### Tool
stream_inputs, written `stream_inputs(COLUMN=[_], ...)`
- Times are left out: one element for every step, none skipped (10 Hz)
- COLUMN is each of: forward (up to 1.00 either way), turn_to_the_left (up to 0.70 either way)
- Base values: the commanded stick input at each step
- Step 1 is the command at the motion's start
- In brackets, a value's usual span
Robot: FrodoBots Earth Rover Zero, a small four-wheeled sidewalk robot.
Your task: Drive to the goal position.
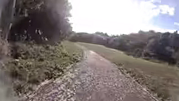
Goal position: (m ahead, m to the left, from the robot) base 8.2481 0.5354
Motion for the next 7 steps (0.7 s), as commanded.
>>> stream_inputs(forward=[1.0,1.0,1.0,1.0,1.0,1.0,1.0], turn_to_the_left=[-0.18,-0.3,-0.35,-0.38,-0.13,-0.06,0.0])
